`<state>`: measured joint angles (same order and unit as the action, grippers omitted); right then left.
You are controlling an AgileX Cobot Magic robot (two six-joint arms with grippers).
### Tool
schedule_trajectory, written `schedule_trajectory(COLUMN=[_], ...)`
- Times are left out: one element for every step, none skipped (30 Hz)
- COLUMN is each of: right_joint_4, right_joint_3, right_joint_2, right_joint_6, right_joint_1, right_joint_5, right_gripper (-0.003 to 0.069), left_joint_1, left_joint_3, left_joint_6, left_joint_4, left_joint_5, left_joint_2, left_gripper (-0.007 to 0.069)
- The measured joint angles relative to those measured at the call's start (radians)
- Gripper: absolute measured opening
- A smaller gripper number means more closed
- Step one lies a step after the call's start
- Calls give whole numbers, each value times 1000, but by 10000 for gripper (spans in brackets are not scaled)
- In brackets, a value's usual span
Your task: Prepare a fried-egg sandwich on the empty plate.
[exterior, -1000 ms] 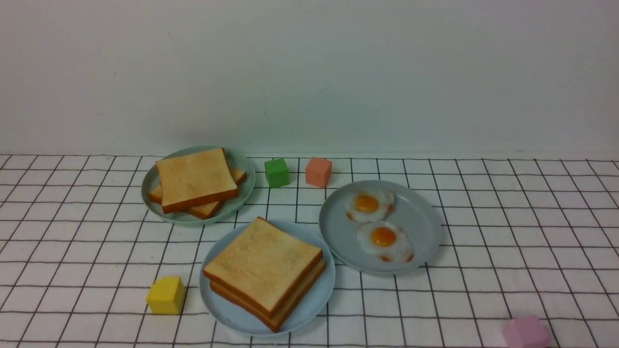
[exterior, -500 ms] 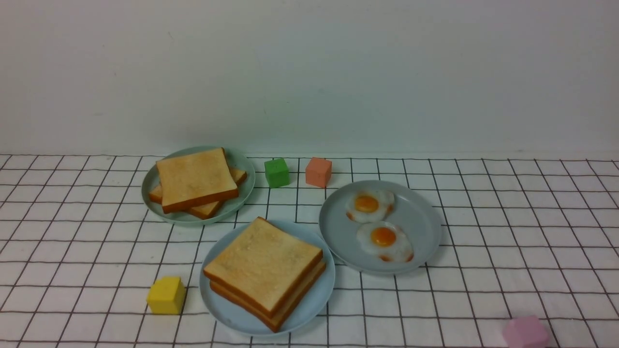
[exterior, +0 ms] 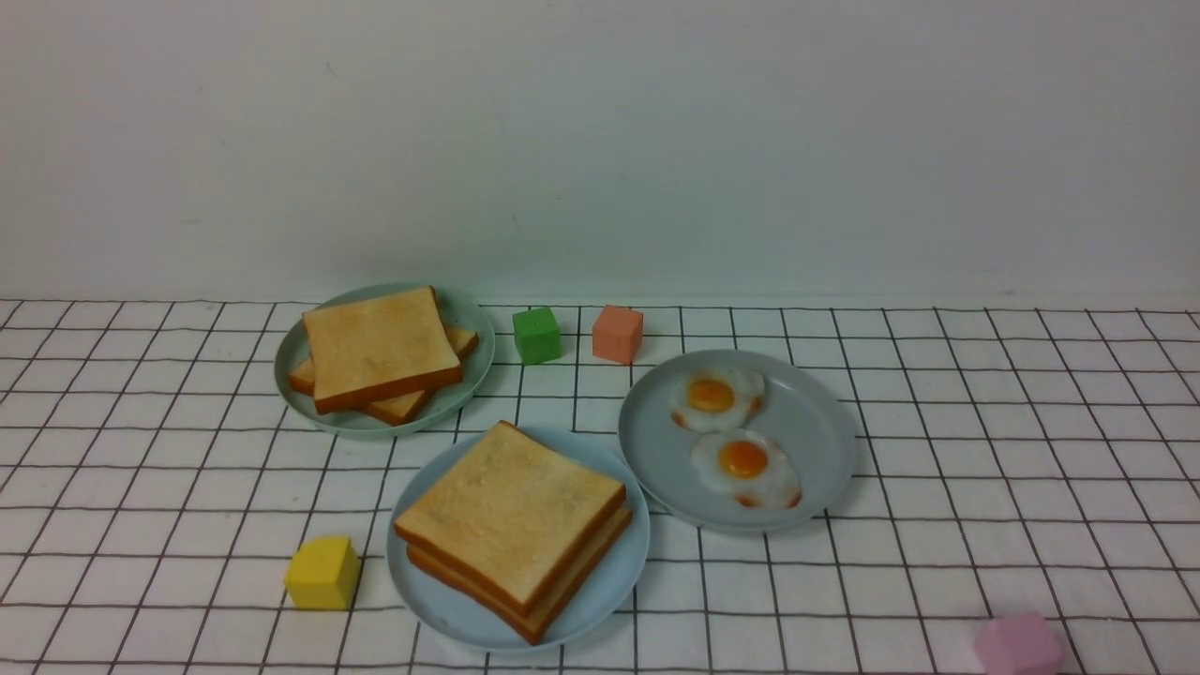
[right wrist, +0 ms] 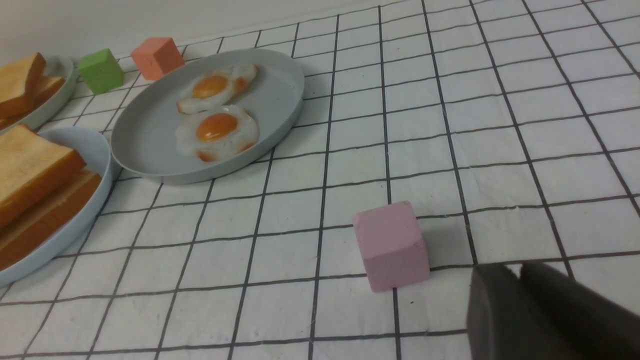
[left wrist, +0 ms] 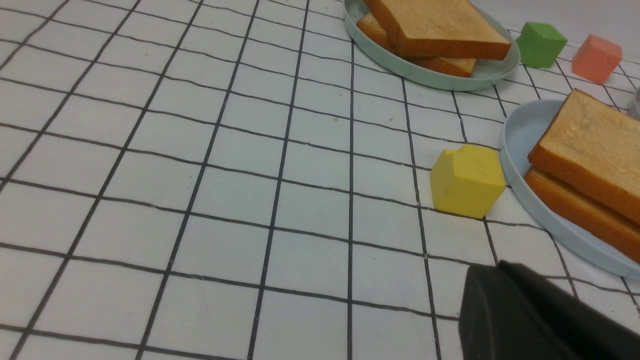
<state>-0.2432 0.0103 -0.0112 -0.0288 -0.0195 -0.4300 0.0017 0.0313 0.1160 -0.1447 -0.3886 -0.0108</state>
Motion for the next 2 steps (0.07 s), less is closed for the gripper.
schedule_trajectory(right_joint_4=[0, 0], right_joint_3=[0, 0], right_joint_2=[0, 0], right_joint_6=[0, 0], right_joint_1=[0, 0], right_joint_5=[0, 0], right_gripper=[87, 87], left_joint_1=[0, 0], left_joint_3=[0, 0], left_joint_6=[0, 0], left_joint_4=[0, 0], left_joint_5=[0, 0], left_joint_2=[0, 0], left_gripper=[15, 15])
